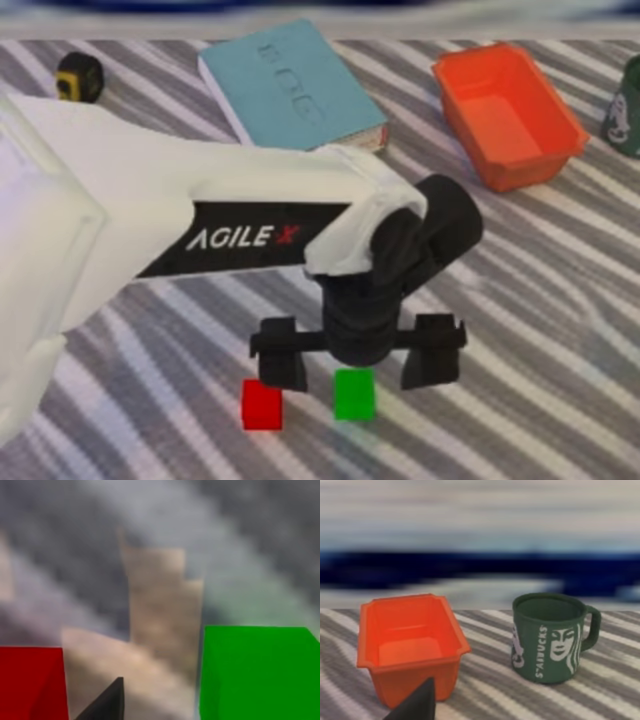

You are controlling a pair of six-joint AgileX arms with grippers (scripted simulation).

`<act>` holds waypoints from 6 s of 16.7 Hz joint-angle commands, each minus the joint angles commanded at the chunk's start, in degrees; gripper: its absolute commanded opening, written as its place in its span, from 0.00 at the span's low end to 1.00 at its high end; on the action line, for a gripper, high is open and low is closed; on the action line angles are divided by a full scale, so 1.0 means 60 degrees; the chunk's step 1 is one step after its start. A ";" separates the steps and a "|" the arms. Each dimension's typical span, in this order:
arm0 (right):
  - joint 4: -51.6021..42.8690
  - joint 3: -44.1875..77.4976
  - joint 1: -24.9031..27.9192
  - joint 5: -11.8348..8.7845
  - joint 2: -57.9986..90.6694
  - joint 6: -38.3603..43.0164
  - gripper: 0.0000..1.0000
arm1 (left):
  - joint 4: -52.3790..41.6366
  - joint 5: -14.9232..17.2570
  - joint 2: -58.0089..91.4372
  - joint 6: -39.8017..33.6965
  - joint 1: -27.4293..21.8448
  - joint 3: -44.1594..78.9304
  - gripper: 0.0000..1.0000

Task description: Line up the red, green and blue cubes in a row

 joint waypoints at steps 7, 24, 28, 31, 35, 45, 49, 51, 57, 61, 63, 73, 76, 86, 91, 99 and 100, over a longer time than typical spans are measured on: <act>0.0000 0.0000 0.0000 0.0000 0.0000 0.0000 1.00 | -0.0714 -0.0005 -0.0198 -0.0031 0.0042 0.0512 1.00; 0.0000 0.0000 0.0000 0.0000 0.0000 0.0000 1.00 | -0.2765 0.0017 0.0175 0.2673 0.1536 0.2789 1.00; 0.0000 0.0000 0.0000 0.0000 0.0000 0.0000 1.00 | -0.3165 0.0066 0.1038 0.5870 0.3127 0.3803 1.00; 0.0000 0.0000 0.0000 0.0000 0.0000 0.0000 1.00 | -0.3456 0.0096 0.1673 0.8681 0.4433 0.4561 1.00; 0.0000 0.0000 0.0000 0.0000 0.0000 0.0000 1.00 | -0.3666 0.0126 0.2243 1.1737 0.6008 0.5435 1.00; 0.0000 0.0000 0.0000 0.0000 0.0000 0.0000 1.00 | -0.3641 0.0155 0.2416 1.3355 0.7048 0.5941 1.00; 0.0000 0.0000 0.0000 0.0000 0.0000 0.0000 1.00 | -0.2528 0.0166 0.2715 1.3360 0.7072 0.5122 1.00; 0.0000 0.0000 0.0000 0.0000 0.0000 0.0000 1.00 | -0.1594 0.0168 0.2952 1.3374 0.7083 0.4534 1.00; 0.0000 0.0000 0.0000 0.0000 0.0000 0.0000 1.00 | -0.0799 0.0172 0.3224 1.3392 0.7095 0.3900 1.00; 0.0000 0.0000 0.0000 0.0000 0.0000 0.0000 1.00 | -0.0799 0.0172 0.3224 1.3392 0.7095 0.3900 0.77; 0.0000 0.0000 0.0000 0.0000 0.0000 0.0000 1.00 | -0.0799 0.0172 0.3224 1.3392 0.7095 0.3900 0.62; 0.0000 0.0000 0.0000 0.0000 0.0000 0.0000 1.00 | -0.0799 0.0172 0.3224 1.3392 0.7095 0.3900 0.00; 0.0000 0.0000 0.0000 0.0000 0.0000 0.0000 1.00 | -0.0799 0.0172 0.3224 1.3392 0.7095 0.3900 0.00; 0.0000 0.0000 0.0000 0.0000 0.0000 0.0000 1.00 | -0.2528 0.0345 0.2552 1.3316 0.7159 0.5116 0.00; 0.0000 0.0000 0.0000 0.0000 0.0000 0.0000 1.00 | -0.3224 0.0321 0.2300 1.3285 0.7242 0.5703 0.00; 0.0000 0.0000 0.0000 0.0000 0.0000 0.0000 1.00 | -0.3319 0.0276 0.2407 1.1763 0.6179 0.5840 0.00; 0.0000 0.0000 0.0000 0.0000 0.0000 0.0000 1.00 | -0.3359 0.0258 0.2421 1.1181 0.5813 0.5876 0.00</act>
